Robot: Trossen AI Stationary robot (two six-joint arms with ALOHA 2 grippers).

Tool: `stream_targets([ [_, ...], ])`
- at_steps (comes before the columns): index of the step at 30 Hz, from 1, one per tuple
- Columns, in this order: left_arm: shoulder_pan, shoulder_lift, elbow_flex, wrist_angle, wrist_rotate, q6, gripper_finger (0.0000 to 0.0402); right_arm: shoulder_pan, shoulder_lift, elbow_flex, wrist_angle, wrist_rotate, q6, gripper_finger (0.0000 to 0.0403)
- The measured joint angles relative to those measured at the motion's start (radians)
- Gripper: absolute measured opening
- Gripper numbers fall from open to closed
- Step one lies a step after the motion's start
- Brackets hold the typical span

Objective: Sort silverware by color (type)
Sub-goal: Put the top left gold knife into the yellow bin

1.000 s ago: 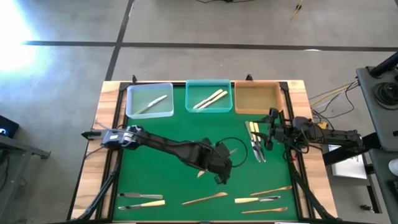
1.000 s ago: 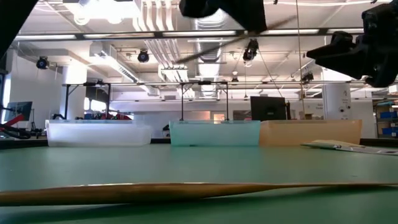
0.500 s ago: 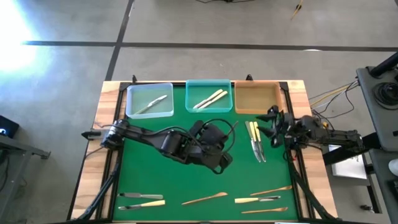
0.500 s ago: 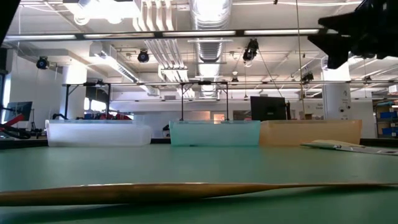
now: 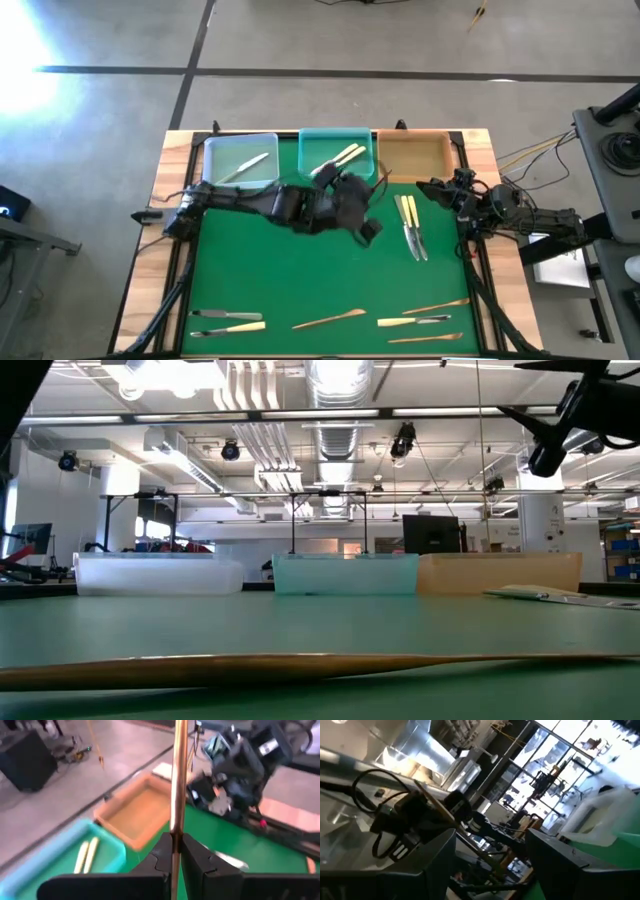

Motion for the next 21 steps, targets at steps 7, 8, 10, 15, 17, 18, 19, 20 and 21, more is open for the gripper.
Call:
stream_targets([
  [7, 0.150, 0.017, -0.008, 0.213, 0.354, 0.243, 0.0002, 0.000, 0.043, 0.000, 0.000, 0.094, 0.105, 0.0231],
  [8, 0.167, 0.021, -0.008, 0.219, 0.391, 0.265, 0.0002, 0.000, 0.054, 0.000, 0.001, 0.094, 0.108, 0.0231],
  [10, 0.199, 0.029, -0.008, 0.230, 0.453, 0.289, 0.0002, 0.000, 0.074, 0.000, 0.001, 0.093, 0.117, 0.0231],
  [15, 0.261, 0.048, -0.008, 0.260, 0.554, 0.341, 0.0002, 0.000, 0.140, 0.036, -0.002, 0.088, 0.074, 0.0231],
  [17, 0.281, 0.056, -0.008, 0.293, 0.618, 0.355, 0.0002, 0.000, 0.184, 0.081, -0.017, 0.086, 0.037, 0.0231],
  [18, 0.291, 0.060, -0.008, 0.311, 0.650, 0.359, 0.0002, 0.000, 0.209, 0.109, -0.036, 0.085, 0.015, 0.0231],
  [19, 0.301, 0.063, -0.008, 0.331, 0.679, 0.360, 0.0002, 0.000, 0.236, 0.143, -0.069, 0.083, -0.005, 0.0231],
  [20, 0.310, 0.064, -0.008, 0.341, 0.702, 0.360, 0.0002, 0.000, 0.262, 0.177, -0.111, 0.075, -0.027, 0.0231],
  [21, 0.319, 0.066, -0.008, 0.347, 0.717, 0.360, 0.0002, 0.000, 0.293, 0.213, -0.164, 0.068, -0.052, 0.0231],
])
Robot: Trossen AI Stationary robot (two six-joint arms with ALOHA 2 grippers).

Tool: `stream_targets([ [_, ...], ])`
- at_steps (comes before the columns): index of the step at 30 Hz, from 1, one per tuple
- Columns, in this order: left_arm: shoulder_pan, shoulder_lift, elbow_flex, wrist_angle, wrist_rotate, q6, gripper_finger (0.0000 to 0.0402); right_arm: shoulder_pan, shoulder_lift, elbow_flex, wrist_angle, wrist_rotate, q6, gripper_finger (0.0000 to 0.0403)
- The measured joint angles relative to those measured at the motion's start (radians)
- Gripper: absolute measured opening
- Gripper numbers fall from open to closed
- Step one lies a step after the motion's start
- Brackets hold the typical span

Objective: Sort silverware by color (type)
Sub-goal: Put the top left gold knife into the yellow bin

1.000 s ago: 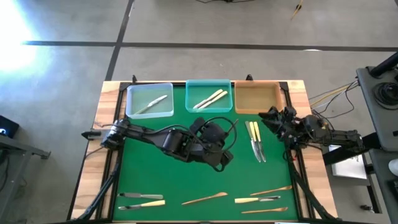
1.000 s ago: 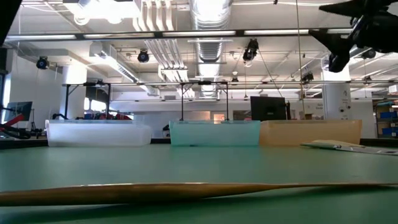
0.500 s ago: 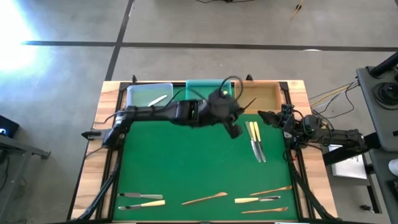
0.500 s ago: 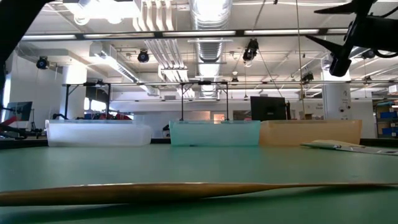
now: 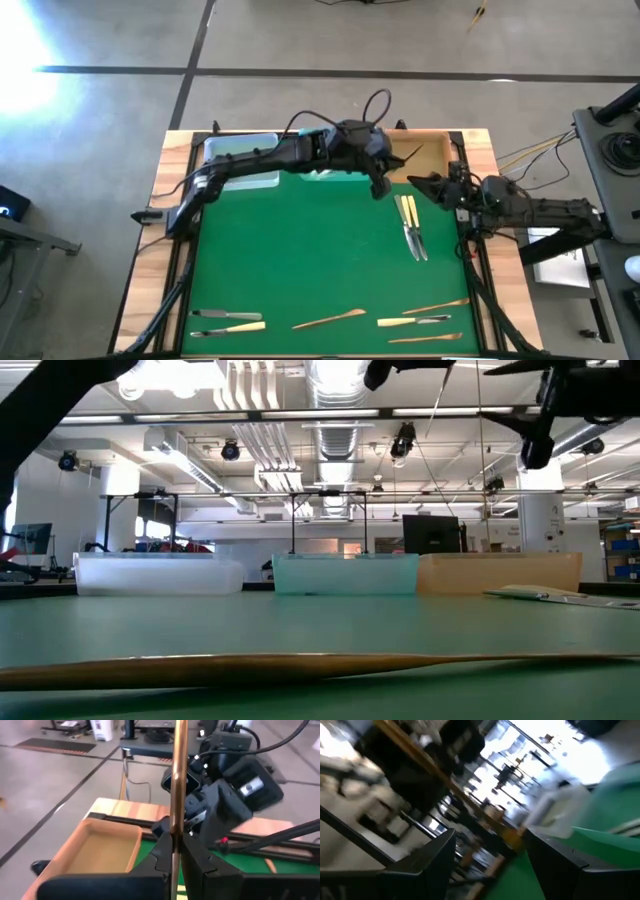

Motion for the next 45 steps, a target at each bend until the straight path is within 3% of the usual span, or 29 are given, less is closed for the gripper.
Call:
stream_targets([
  [5, 0.040, 0.003, 0.000, 0.004, 0.009, 0.000, 0.0002, 0.000, 0.144, 0.184, -0.259, 0.018, -0.090, 0.0231],
  [12, 0.059, 0.003, 0.000, 0.005, 0.011, -0.051, 0.0002, 0.000, 0.288, 0.328, -0.292, 0.122, -0.167, 0.0229],
  [23, 0.061, 0.003, 0.000, 0.038, 0.008, -0.126, 0.0002, 0.000, 0.421, 0.429, -0.302, 0.166, -0.215, 0.0201],
  [41, 0.051, 0.003, 0.000, 0.035, 0.008, -0.144, 0.0002, -0.002, 0.515, 0.511, -0.339, 0.246, -0.257, 0.0198],
  [45, 0.052, 0.003, 0.000, 0.024, 0.009, -0.135, 0.0002, -0.002, 0.533, 0.529, -0.346, 0.263, -0.273, 0.0174],
])
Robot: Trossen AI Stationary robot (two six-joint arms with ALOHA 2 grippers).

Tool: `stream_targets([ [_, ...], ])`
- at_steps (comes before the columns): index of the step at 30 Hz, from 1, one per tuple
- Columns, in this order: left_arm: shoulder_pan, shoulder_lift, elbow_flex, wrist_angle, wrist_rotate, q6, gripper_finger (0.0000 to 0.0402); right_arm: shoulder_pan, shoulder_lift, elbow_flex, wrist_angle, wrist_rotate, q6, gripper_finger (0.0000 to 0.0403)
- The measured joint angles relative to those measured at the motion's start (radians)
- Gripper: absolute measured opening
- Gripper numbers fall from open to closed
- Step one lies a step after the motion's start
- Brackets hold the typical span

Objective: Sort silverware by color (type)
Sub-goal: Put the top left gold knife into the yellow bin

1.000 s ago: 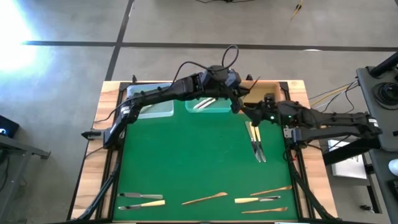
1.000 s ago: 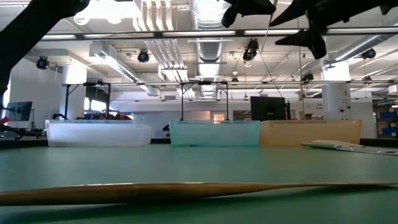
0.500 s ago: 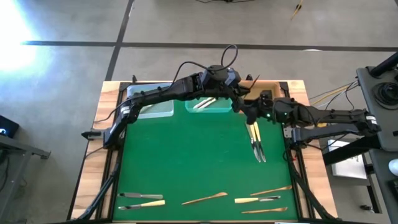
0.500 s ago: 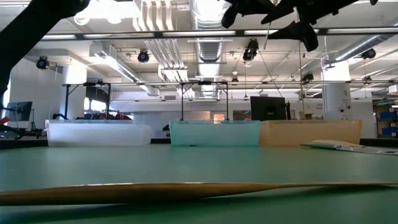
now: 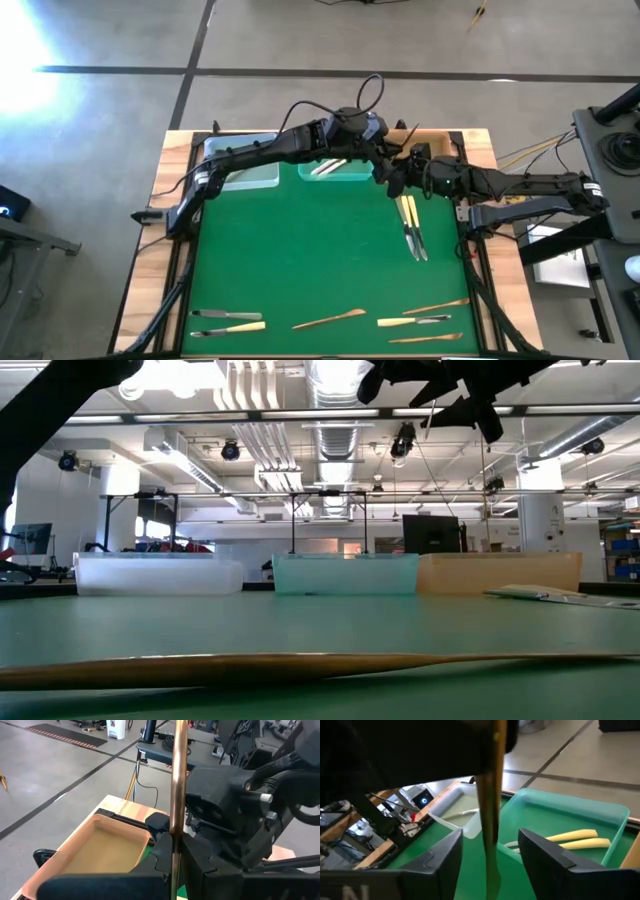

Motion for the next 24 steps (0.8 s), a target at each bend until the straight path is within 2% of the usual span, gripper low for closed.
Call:
stream_targets([
  [10, 0.004, 0.000, 0.000, -0.003, 0.000, 0.018, 0.0002, 0.000, -0.017, 0.016, -0.043, 0.010, -0.025, 0.0020],
  [16, 0.005, 0.000, 0.000, 0.003, -0.002, 0.018, 0.0008, 0.000, -0.026, 0.016, -0.045, 0.039, -0.021, 0.0011],
  [24, 0.009, 0.000, 0.000, -0.006, 0.003, 0.023, 0.0053, -0.001, -0.065, 0.016, -0.076, 0.061, -0.017, 0.0006],
])
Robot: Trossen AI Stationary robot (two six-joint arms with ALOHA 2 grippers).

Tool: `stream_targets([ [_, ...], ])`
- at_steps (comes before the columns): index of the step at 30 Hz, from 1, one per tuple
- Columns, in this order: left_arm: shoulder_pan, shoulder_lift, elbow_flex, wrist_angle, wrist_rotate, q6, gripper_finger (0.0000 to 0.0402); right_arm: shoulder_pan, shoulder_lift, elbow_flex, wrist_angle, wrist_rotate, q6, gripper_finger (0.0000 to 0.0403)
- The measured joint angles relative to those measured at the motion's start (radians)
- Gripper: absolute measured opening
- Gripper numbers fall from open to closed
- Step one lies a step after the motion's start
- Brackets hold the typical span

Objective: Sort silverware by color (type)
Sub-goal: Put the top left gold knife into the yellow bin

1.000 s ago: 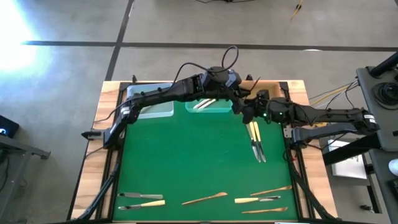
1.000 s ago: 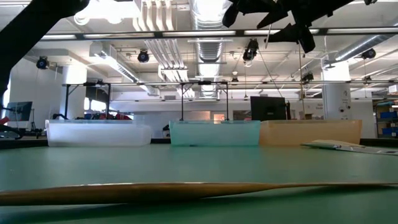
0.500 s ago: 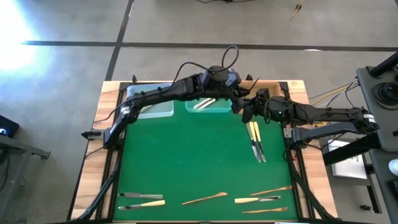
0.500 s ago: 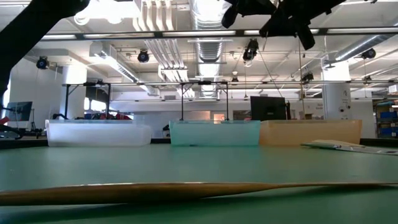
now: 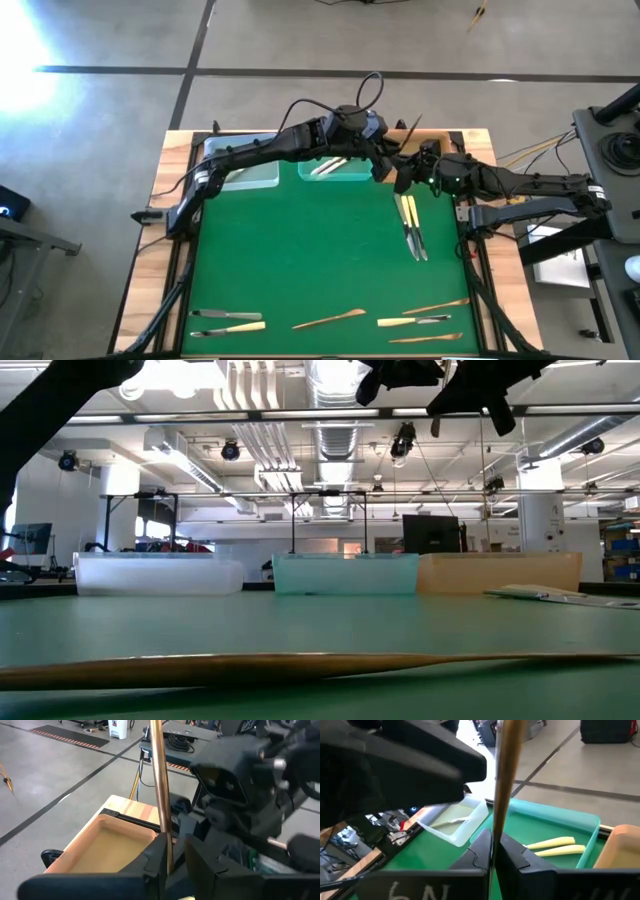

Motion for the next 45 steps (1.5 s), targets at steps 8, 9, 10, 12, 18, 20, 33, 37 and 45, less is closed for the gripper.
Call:
stream_targets([
  [8, 0.000, 0.000, 0.000, 0.001, 0.000, 0.050, 0.0093, -0.018, -0.037, 0.000, -0.103, 0.079, 0.004, 0.0007],
  [9, 0.001, -0.002, 0.000, 0.001, 0.000, 0.049, 0.0097, -0.029, -0.043, 0.000, -0.133, 0.091, 0.011, 0.0007],
  [10, 0.001, -0.003, 0.000, 0.002, 0.000, 0.049, 0.0101, -0.042, -0.050, 0.000, -0.167, 0.095, 0.021, 0.0007],
  [12, 0.001, -0.006, 0.000, 0.002, 0.000, 0.049, 0.0107, -0.076, -0.060, 0.000, -0.220, 0.097, 0.032, 0.0007],
  [18, 0.001, -0.009, 0.000, -0.058, 0.000, 0.048, 0.0112, -0.217, -0.054, 0.000, -0.393, 0.088, 0.009, 0.0008],
  [20, 0.001, -0.012, 0.000, -0.093, -0.001, 0.048, 0.0111, -0.274, -0.040, 0.000, -0.455, 0.078, -0.010, 0.0008],
  [33, 0.002, -0.061, 0.000, -0.174, -0.002, 0.061, 0.0112, -0.570, 0.183, -0.001, -0.557, -0.178, -0.188, 0.0008],
  [37, 0.002, -0.070, 0.000, -0.178, -0.003, 0.068, 0.0112, -0.591, 0.259, -0.001, -0.572, -0.216, -0.211, 0.0008],
  [45, 0.002, -0.073, 0.000, -0.202, -0.004, 0.073, 0.0112, -0.607, 0.385, -0.001, -0.595, -0.225, -0.282, 0.0008],
])
